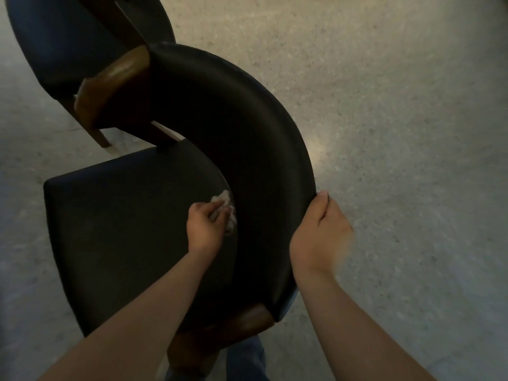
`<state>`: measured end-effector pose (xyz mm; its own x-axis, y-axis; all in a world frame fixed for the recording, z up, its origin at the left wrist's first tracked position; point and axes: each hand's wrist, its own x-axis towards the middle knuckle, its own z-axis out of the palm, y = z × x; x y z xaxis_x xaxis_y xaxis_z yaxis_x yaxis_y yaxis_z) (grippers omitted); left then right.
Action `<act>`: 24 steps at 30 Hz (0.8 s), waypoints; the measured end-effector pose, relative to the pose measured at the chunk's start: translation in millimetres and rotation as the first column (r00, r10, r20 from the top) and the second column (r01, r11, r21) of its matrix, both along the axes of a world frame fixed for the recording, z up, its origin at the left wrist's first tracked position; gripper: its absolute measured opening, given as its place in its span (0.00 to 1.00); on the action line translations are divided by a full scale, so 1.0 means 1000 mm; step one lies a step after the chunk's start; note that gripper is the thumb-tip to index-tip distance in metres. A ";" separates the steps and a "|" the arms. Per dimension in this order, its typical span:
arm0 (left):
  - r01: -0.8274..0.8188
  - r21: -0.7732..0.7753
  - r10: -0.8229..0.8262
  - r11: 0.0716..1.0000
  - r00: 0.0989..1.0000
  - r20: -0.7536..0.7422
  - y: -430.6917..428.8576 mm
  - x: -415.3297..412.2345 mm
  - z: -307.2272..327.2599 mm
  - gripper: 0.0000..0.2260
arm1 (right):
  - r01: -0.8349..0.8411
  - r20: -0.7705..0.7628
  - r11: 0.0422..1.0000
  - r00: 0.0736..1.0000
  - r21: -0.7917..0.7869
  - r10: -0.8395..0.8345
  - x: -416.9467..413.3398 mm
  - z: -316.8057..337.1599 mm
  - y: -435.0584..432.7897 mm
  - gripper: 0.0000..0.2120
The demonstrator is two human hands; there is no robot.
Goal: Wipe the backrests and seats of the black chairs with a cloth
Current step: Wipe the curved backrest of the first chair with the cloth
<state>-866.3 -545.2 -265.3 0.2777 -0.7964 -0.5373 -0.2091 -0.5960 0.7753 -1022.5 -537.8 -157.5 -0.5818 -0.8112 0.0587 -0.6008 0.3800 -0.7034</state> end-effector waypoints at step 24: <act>0.232 -0.550 -0.232 0.803 0.970 0.071 -0.038 -0.042 0.136 0.16 | 0.024 -0.063 0.999 0.998 0.025 -0.022 0.000 -0.003 -0.002 0.19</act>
<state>-908.7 -583.4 -129.3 0.0469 -0.9988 0.0103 -0.2862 -0.0035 0.9582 -1022.6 -539.3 -160.3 -0.5964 -0.7992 0.0746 -0.6341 0.4121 -0.6543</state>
